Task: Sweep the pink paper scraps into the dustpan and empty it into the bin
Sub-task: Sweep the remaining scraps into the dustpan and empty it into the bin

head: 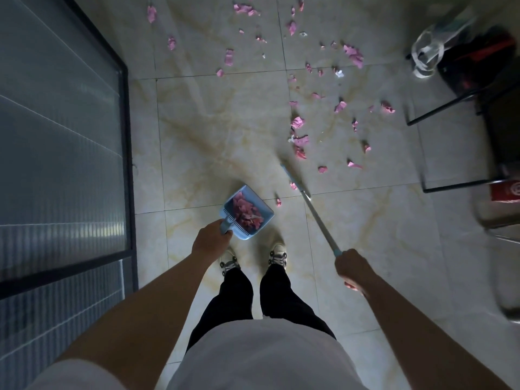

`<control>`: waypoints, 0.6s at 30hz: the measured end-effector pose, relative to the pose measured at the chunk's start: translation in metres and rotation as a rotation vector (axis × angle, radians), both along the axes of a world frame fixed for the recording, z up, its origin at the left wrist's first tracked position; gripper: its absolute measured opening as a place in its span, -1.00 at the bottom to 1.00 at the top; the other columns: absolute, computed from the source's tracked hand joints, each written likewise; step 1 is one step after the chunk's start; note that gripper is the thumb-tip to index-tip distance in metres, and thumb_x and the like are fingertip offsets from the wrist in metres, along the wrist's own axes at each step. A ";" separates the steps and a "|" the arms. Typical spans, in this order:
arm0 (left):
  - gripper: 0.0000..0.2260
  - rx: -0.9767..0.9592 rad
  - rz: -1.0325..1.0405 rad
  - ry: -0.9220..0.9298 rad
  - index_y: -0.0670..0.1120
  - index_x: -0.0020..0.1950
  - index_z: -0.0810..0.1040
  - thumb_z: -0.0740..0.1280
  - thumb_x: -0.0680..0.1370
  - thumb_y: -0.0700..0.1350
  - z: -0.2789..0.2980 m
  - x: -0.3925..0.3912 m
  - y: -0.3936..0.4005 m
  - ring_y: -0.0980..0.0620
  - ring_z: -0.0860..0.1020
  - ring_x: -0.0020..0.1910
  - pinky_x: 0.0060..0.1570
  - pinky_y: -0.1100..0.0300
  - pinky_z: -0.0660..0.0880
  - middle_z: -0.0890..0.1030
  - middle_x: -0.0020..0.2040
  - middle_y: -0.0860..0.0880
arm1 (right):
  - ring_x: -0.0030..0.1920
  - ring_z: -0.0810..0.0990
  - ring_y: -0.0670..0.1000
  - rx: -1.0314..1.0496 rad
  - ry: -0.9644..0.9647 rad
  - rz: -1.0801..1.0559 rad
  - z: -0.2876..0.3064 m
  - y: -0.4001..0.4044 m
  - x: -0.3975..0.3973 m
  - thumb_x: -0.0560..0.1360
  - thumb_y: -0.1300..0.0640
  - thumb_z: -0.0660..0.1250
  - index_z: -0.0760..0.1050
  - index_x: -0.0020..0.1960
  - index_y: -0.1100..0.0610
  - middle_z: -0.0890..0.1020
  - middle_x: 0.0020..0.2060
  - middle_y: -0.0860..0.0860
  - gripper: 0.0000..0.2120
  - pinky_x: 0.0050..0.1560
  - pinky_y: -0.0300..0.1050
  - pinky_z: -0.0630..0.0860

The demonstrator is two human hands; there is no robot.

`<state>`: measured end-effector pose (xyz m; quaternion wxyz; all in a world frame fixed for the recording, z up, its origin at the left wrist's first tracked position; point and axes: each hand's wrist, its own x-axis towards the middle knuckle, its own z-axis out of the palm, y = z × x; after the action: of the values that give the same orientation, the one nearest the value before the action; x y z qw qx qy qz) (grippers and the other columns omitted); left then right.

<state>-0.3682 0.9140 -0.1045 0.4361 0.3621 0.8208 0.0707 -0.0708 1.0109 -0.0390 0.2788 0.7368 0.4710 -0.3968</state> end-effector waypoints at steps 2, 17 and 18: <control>-0.82 -0.004 -0.022 0.001 -0.08 0.08 0.55 0.23 0.55 -0.08 0.002 0.011 0.008 -0.17 0.57 0.00 -0.10 0.17 0.38 0.64 -0.03 -0.11 | -0.47 0.49 -0.01 -0.050 0.018 0.031 0.004 -0.014 -0.007 0.63 0.12 0.10 0.39 0.20 0.32 0.48 -0.29 0.08 -0.71 -0.65 -0.27 0.33; -0.78 -0.046 -0.025 -0.014 -0.11 0.16 0.51 0.20 0.54 -0.18 0.016 0.051 0.054 -0.20 0.54 0.07 0.02 0.08 0.42 0.60 0.02 -0.14 | -0.54 0.32 -0.05 0.025 0.207 -0.072 0.042 -0.034 0.068 0.60 0.13 0.10 0.38 -0.32 0.10 0.39 -0.50 -0.02 -0.68 -0.53 -0.22 0.22; -0.78 -0.037 -0.042 0.007 -0.13 0.16 0.51 0.20 0.55 -0.18 0.017 0.055 0.058 -0.20 0.54 0.08 0.04 0.08 0.41 0.60 0.05 -0.16 | -0.49 0.37 -0.04 0.045 0.210 -0.059 0.044 -0.034 0.073 0.61 0.11 0.09 0.42 -0.28 0.10 0.42 -0.47 -0.03 -0.68 -0.48 -0.21 0.24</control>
<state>-0.3127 0.9718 -0.0871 0.4413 0.3714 0.8157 0.0449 0.0021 0.9767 0.0047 0.1994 0.7108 0.4845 -0.4693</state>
